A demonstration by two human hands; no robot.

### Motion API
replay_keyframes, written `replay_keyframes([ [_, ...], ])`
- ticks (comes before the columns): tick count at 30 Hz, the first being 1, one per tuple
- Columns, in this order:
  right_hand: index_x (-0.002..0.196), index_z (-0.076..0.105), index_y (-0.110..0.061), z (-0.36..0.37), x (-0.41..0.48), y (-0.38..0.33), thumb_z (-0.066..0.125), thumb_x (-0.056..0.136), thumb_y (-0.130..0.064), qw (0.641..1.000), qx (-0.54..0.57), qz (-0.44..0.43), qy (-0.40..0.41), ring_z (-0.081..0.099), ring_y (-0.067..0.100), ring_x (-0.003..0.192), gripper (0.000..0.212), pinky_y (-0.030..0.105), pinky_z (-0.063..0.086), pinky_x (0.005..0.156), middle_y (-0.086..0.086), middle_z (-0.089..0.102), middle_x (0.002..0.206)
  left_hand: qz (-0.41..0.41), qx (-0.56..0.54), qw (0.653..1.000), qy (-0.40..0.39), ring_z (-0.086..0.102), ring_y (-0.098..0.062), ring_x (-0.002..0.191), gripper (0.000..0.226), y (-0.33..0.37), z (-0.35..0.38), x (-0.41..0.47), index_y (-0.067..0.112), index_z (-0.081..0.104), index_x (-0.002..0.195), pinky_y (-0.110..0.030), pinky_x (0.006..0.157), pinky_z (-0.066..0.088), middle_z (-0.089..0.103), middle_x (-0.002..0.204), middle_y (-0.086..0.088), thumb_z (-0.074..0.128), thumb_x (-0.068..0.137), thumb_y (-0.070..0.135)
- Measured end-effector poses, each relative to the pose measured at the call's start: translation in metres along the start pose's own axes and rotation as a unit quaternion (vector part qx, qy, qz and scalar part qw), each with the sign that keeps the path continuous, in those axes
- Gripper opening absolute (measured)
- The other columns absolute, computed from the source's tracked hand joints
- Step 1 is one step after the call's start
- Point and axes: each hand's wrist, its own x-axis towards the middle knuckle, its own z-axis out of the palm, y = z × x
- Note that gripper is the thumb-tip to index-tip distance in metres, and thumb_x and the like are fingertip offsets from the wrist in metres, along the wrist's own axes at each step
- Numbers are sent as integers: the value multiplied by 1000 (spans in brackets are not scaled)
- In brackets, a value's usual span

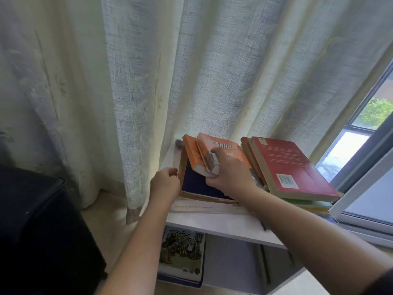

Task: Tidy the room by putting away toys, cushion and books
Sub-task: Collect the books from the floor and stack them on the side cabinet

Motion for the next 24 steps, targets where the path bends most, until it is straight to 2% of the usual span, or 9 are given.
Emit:
replay_keyframes([
  [3,129,42,-23,-7,6,3,70,74,-37,1000,-9,1,-9,63,23,80,63,33,50,67,2,68,95,14,57,998,-5,51,-20,120,49,5,10,-4,11,46,138,-24,89,40,48,142,-9,38,91,0],
  [6,128,42,-23,-11,9,4,70,73,-38,1000,-8,-2,-18,63,23,80,63,35,53,69,3,67,94,-7,53,998,-25,47,-9,83,43,7,18,-3,12,46,132,-21,67,35,49,137,-12,37,92,1],
  [9,129,44,-22,-16,8,4,71,73,-38,1000,10,-3,-10,62,22,83,64,33,50,69,2,67,98,-46,8,998,-30,50,-23,105,49,7,21,7,5,40,141,-26,78,34,48,138,-13,38,92,5],
  [13,128,45,-21,-19,9,5,73,74,-37,999,36,-1,4,59,20,83,63,28,40,66,0,66,99,-159,-216,963,9,50,-26,77,13,3,13,19,2,54,89,-35,71,40,54,86,-18,42,83,2],
  [15,126,45,-21,-18,8,5,74,73,-37,999,44,-2,10,57,19,83,62,28,40,66,-1,64,100,-201,-319,926,0,53,-23,64,10,2,10,18,4,51,80,-32,64,46,55,73,-13,43,86,1],
  [17,125,46,-21,-15,9,5,74,72,-38,999,46,-5,15,59,20,85,63,30,44,67,-1,65,100,-207,-321,923,-35,57,-20,59,10,5,12,16,3,55,83,-27,54,49,60,70,-10,49,90,7],
  [19,125,46,-22,-13,9,7,75,71,-39,999,48,-5,17,60,20,88,63,30,46,69,0,65,102,-187,-248,948,-77,67,-26,68,23,6,19,15,2,60,98,-34,61,57,68,80,-14,62,85,21],
  [22,126,46,-21,-12,10,9,75,72,-39,999,49,-8,22,60,19,89,64,29,44,69,-1,65,104,-149,-130,973,-121,65,-34,97,74,-2,29,18,10,41,131,-50,88,53,64,111,-16,73,70,35],
  [24,126,46,-21,-11,10,9,75,71,-39,998,48,-9,26,59,18,87,64,29,45,68,-1,64,103,-121,-100,980,-120,64,-33,99,69,-8,33,20,12,38,132,-49,90,53,63,112,-15,75,75,28],
])
